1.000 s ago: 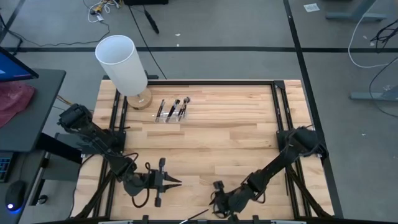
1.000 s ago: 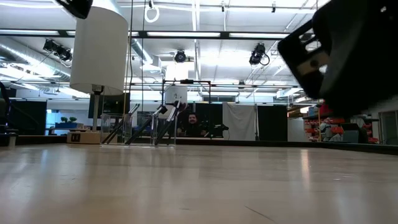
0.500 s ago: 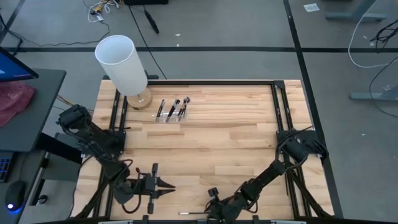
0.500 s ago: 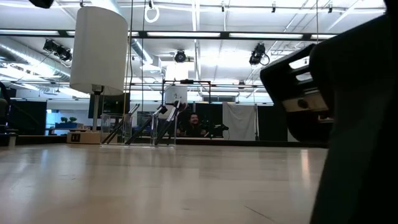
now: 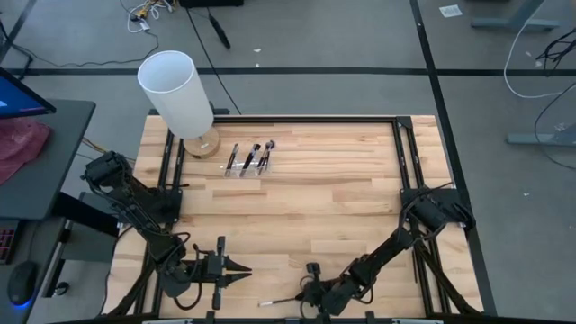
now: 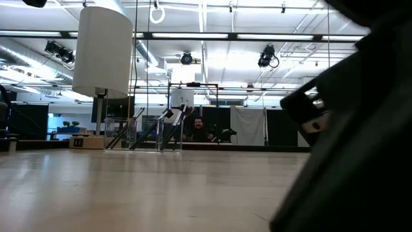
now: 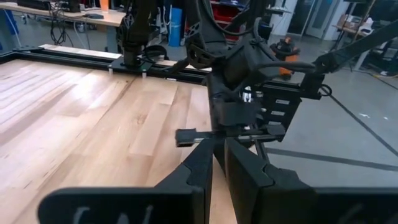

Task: Put items in baskets/containers
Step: Put the eyeshadow brush into the transparent organizer

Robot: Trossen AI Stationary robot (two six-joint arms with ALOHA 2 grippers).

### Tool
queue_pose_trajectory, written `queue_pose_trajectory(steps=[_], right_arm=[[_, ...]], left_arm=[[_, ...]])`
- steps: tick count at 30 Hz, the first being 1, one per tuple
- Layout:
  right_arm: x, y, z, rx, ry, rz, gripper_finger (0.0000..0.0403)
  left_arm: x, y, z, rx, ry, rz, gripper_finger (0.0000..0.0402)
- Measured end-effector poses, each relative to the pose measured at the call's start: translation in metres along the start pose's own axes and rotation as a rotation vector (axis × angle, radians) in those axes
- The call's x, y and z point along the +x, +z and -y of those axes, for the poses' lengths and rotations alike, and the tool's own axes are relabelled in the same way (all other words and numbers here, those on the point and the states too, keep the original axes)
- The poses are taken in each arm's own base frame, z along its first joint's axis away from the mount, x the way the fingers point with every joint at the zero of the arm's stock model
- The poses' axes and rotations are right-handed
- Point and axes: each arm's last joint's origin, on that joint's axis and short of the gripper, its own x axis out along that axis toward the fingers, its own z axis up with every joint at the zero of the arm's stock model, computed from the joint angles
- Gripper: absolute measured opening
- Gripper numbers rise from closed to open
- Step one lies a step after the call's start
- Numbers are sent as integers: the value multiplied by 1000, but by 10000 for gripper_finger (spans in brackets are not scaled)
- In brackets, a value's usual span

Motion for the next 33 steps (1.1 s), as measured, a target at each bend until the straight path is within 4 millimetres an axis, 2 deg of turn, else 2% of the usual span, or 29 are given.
queue_pose_trajectory(steps=[5, 11, 21, 29, 33], right_arm=[[0, -2, 20, 129, -46, -1, 5], [-11, -1, 46, 240, -158, -9, 6], [-59, 11, 63, 216, -358, -168, 5], [-62, 9, 66, 228, -366, -205, 10], [-62, 11, 69, 246, -369, -199, 36]], left_arm=[[0, -1, 0, 6, 1, -3, 44], [0, -1, 0, 7, 2, -5, 44], [1, -2, 0, 14, 4, -9, 44], [0, -3, -1, 30, 5, -14, 44], [0, -3, -1, 35, 5, -14, 44]])
